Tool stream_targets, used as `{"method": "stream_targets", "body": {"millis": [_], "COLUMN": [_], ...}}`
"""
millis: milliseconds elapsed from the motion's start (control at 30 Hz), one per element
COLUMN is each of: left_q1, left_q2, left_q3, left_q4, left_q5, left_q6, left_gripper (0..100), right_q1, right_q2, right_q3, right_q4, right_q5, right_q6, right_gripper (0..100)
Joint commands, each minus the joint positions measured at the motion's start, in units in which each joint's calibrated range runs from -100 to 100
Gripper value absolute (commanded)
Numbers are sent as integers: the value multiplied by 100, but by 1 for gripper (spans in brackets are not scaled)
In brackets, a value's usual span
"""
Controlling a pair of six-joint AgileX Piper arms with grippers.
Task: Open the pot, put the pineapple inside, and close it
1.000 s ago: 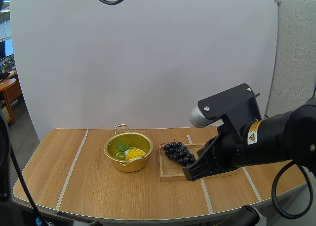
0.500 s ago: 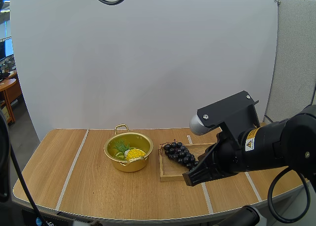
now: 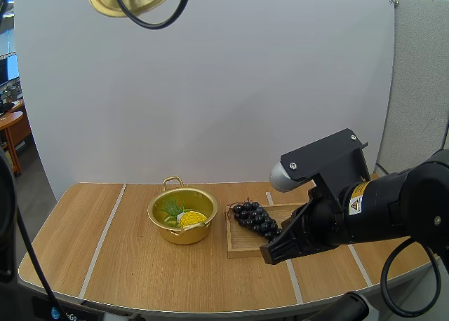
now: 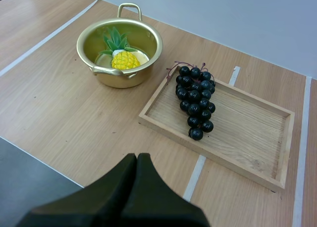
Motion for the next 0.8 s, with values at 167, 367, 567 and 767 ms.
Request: {"method": "stream_targets", "body": {"millis": [167,367,567,767], "left_q1": [-17,-17,-17,-17], "left_q2": [230,217,217,217], "left_q3": [443,1400,2460,3352], "left_q4": [-307,-859,-1212,-1504], "left_q5": [442,442,442,442], "left_q6": [149,378,585,585], "left_gripper": [0,0,0,0], "right_q1": [-31,-31,-31,-31], "right_q2": [-57,-57,-57,-57], "right_q3": [24,24,24,24], "right_q4": [-4,-4,-4,-4], "right_q5": [0,0,0,0], "right_q6": [20,20,20,20], "right_gripper": [0,0,0,0]}}
